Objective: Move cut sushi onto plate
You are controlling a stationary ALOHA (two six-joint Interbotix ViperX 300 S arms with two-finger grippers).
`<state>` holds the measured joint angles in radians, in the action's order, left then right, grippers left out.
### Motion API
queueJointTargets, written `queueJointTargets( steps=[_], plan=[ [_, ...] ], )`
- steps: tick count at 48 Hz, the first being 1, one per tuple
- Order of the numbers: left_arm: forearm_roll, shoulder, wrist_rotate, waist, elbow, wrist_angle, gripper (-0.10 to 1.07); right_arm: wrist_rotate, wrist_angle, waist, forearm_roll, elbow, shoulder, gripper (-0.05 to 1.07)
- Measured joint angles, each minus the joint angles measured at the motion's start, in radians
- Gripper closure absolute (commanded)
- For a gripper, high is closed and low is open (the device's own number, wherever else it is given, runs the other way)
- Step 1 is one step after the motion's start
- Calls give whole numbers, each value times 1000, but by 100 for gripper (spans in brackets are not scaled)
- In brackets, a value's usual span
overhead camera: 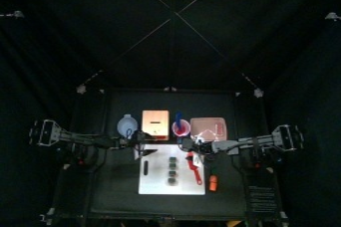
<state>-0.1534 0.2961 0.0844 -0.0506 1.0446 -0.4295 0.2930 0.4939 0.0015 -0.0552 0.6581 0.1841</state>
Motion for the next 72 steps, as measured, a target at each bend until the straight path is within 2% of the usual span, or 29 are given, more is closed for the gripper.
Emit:
queueJointTargets(
  steps=[12,19,26,36,72],
  plan=[
    [0,54,2,-11,52,0,2,-5,18,-2,-46,-158,-190,24],
    [0,95,3,-20,83,2,2,-6,21,0,-57,-209,-256,22],
    [-2,124,3,-29,103,2,2,-6,23,0,-58,-239,-285,19],
    [0,143,3,-32,110,0,2,-6,32,-2,-54,-250,-310,9],
    [2,143,2,-40,121,3,2,-6,44,-2,-43,-250,-379,9]
  ],
)
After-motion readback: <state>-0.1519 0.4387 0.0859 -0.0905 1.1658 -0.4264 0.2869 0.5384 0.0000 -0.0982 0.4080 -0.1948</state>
